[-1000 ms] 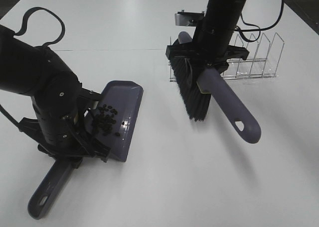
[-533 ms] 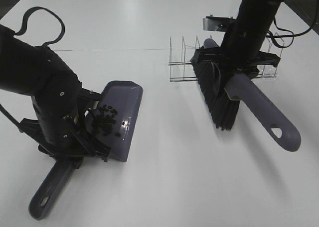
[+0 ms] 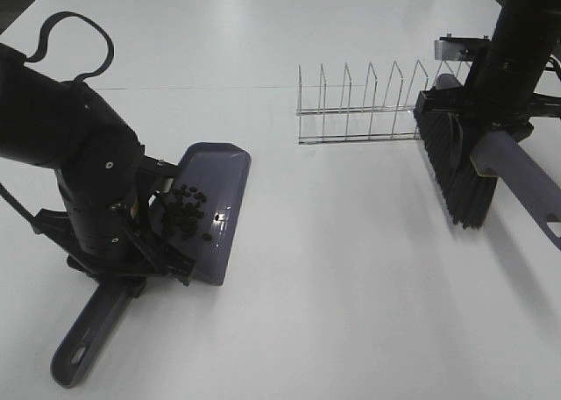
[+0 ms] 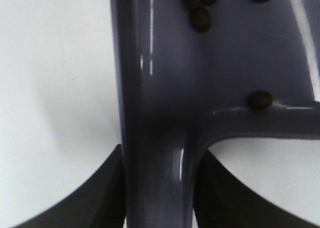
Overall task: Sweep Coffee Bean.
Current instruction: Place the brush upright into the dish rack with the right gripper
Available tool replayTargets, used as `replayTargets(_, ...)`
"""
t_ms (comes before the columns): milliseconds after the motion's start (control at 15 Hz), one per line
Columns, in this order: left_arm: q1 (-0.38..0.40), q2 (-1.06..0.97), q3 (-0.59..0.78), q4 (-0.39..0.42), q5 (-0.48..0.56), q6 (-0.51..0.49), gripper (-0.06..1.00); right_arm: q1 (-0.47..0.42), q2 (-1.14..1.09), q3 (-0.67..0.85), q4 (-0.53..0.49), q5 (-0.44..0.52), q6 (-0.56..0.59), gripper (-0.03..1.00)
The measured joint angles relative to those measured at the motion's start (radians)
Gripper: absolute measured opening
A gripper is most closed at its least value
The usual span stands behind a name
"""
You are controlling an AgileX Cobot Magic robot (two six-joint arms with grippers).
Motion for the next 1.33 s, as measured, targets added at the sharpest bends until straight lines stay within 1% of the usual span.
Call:
replayTargets(133,0.0,0.0,0.0,0.0,0.001,0.0,0.33,0.0,0.0,0.0,0.012,-0.01,-0.001,0.29)
replayTargets(400,0.0,0.0,0.0,0.0,0.002,-0.001,0.33,0.0,0.059,0.0,0.05,-0.063,-0.006,0.29)
replayTargets(600,0.0,0.0,0.0,0.0,0.002,-0.001,0.33,0.0,0.099,-0.003,0.046,-0.076,-0.012,0.29)
replayTargets(733,0.0,0.0,0.0,0.0,0.002,-0.001,0.33,0.0,0.128,-0.046,0.045,-0.088,-0.023,0.29)
replayTargets(800,0.0,0.0,0.0,0.0,0.002,-0.001,0.33,0.0,0.153,-0.084,0.046,-0.087,-0.024,0.29)
replayTargets(1000,0.0,0.0,0.0,0.0,0.002,-0.001,0.33,0.001,0.2,-0.161,0.055,-0.036,-0.03,0.29)
replayTargets(1133,0.0,0.0,0.0,0.0,0.002,-0.001,0.33,0.001,0.23,-0.218,0.057,-0.025,-0.031,0.29)
replayTargets(1333,0.0,0.0,0.0,0.0,0.003,-0.001,0.33,0.001,0.241,-0.26,0.065,-0.01,-0.03,0.29)
